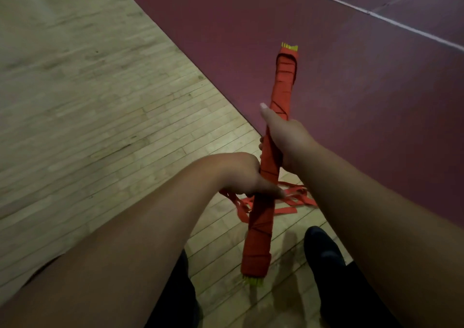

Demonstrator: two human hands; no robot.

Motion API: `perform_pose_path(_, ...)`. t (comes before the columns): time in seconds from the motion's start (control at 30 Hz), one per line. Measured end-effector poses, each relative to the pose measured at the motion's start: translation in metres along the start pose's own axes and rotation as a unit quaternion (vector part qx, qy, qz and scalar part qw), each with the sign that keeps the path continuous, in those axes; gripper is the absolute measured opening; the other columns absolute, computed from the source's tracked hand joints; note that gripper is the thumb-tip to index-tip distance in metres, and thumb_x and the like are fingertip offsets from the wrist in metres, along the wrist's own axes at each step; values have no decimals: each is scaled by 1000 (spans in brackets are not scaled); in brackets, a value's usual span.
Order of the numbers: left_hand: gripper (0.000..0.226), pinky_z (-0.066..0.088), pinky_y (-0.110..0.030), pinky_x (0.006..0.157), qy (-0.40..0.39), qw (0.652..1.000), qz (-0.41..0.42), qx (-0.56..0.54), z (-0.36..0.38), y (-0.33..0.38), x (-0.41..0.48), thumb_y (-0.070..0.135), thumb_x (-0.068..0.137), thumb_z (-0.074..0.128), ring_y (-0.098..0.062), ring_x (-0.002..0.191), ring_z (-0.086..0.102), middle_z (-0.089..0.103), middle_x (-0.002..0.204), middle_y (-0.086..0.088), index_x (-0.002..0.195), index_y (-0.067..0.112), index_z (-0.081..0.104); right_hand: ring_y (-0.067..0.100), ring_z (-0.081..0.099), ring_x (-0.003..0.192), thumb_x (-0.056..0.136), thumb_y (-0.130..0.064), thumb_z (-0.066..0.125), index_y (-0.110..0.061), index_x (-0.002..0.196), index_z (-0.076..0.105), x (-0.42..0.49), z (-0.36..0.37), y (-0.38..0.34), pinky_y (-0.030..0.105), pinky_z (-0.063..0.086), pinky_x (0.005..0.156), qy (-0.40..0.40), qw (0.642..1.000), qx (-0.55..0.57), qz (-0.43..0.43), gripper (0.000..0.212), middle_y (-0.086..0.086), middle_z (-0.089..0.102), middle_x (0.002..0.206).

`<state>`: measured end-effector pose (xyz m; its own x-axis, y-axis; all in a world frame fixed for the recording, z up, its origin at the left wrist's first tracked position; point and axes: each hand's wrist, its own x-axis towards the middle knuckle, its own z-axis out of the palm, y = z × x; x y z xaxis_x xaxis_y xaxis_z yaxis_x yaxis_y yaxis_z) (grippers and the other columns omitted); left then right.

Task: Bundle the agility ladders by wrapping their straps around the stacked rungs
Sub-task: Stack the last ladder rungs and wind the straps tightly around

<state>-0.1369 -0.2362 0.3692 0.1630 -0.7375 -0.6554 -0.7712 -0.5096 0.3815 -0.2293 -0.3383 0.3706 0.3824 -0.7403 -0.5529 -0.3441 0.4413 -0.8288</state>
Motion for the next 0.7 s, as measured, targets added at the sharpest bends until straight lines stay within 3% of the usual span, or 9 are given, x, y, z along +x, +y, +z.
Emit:
perform_pose_path(0.1,44,48,-27,59,-84,986,46,-135,-13,-13,-7,57,88,82,-16,68,59,67,79,-1,95,15,76,23,78,76,92,-53,77,-16,122,62,-3,-6,-10,38,65,66,-67,994,89,-20,49,8,78,96)
perform_pose_path(0.2,27,47,-19,58,-147,950,106,-253,-25,-20,-19,36,85,81,-10,67,62,71,81,1,99,15,73,25,73,71,99,-45,67,-10,127,61,-11,-9,-19,37,61,71,-186,961,199,-37,45,14,80,98)
perform_pose_path(0.3,28,44,-20,57,-167,938,132,-274,-29,-20,-25,35,82,83,-9,64,60,71,79,2,99,16,72,23,70,71,100,-35,67,-10,125,62,-15,-7,-23,38,62,71,-249,923,291,-29,36,13,74,94)
perform_pose_path(0.37,38,43,-23,58,-144,953,113,-242,-30,-15,-24,48,85,87,-12,63,56,71,80,-1,101,15,73,20,64,66,100,-30,70,-13,120,60,-15,-5,-26,37,61,66,-243,929,279,-21,28,9,66,85)
perform_pose_path(0.43,52,45,-27,60,-92,976,65,-187,-27,-7,-21,66,85,80,-12,62,57,72,79,0,98,15,76,20,64,63,98,-29,75,-14,113,59,-12,-1,-25,38,62,65,-165,968,188,-31,26,9,65,84)
perform_pose_path(0.53,66,51,-29,60,7,998,3,-67,-13,2,-11,86,83,67,-15,62,64,74,76,0,89,21,78,26,75,83,95,-40,79,-24,115,59,-1,3,-14,48,67,80,-41,996,34,-71,32,12,74,104)
perform_pose_path(0.6,63,50,-28,57,68,995,-19,-67,-5,1,-6,83,83,69,-16,61,66,72,73,0,85,21,76,31,75,102,94,-52,76,-26,119,58,3,4,-10,51,65,90,-42,997,15,-65,40,13,72,119)
perform_pose_path(0.7,50,48,-29,62,98,977,-1,-192,-12,-9,-4,69,86,77,-15,63,64,71,72,4,88,20,75,31,74,112,98,-66,64,-21,118,62,2,-5,-23,49,62,97,-114,990,62,-53,49,14,73,123)
